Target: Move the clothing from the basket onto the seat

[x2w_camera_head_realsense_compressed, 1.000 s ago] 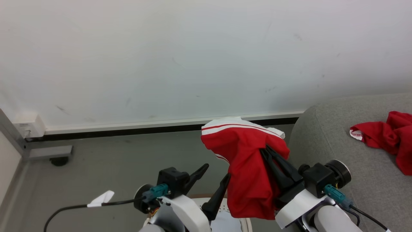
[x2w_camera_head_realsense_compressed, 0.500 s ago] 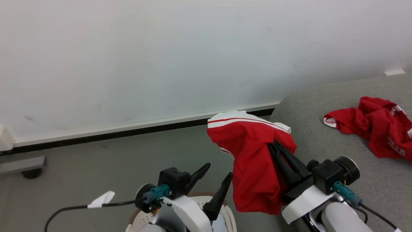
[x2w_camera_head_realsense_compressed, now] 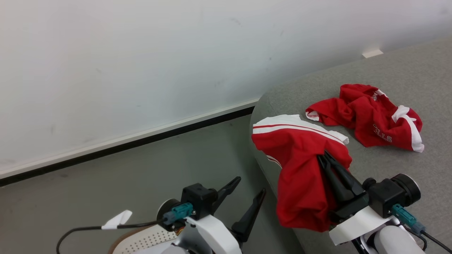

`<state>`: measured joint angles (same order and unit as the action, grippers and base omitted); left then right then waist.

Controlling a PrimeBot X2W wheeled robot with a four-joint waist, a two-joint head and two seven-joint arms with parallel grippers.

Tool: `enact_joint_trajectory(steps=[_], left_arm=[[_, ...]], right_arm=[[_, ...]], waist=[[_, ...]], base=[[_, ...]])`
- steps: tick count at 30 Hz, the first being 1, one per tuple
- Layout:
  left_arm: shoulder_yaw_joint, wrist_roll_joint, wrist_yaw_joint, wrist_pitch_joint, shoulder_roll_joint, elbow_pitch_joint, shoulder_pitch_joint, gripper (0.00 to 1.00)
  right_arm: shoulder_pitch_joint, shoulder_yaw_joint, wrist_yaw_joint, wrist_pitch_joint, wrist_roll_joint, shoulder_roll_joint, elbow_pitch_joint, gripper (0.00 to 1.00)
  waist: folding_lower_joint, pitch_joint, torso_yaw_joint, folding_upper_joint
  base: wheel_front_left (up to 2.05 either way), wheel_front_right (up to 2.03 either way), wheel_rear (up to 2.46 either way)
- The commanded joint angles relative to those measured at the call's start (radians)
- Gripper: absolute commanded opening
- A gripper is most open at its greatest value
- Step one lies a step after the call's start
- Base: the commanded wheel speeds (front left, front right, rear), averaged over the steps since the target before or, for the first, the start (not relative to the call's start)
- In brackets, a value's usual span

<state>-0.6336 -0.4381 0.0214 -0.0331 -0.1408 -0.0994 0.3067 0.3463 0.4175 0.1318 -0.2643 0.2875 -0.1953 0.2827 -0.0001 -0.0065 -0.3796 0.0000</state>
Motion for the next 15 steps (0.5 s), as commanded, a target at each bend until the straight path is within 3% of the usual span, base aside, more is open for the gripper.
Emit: enact_joint_trajectory(steps=[1,8,15], left_arm=[[-0.001,0.0,0.002,0.008,-0.001,0.002,0.007,1.0],[-0.018,0.008,0.006,0.011,0.007,0.005,0.022,1.0],[-0.026,0.039,0.029,-0.015,-0.011,0.028,0.121,1.0]], right_arm=[[-0.011,-0.009,-0.002,0.0,-0.007,-0.01,-0.01,0.0],[-0.018,-0.081,-0.002,0.0,-0.018,-0.034,-0.051,0.0],[0.084,-0.188,-0.002,0.0,-0.014,-0.051,-0.081,0.0]], waist=[[0.0001,0.015,-0.019,0.0],[0.0001,0.071,-0.027,0.0],[0.0001,0.256,0.015,0.0]], base=[[0.0,0.0,0.0],[0.0,0.0,0.0],[0.0,0.0,0.0]])
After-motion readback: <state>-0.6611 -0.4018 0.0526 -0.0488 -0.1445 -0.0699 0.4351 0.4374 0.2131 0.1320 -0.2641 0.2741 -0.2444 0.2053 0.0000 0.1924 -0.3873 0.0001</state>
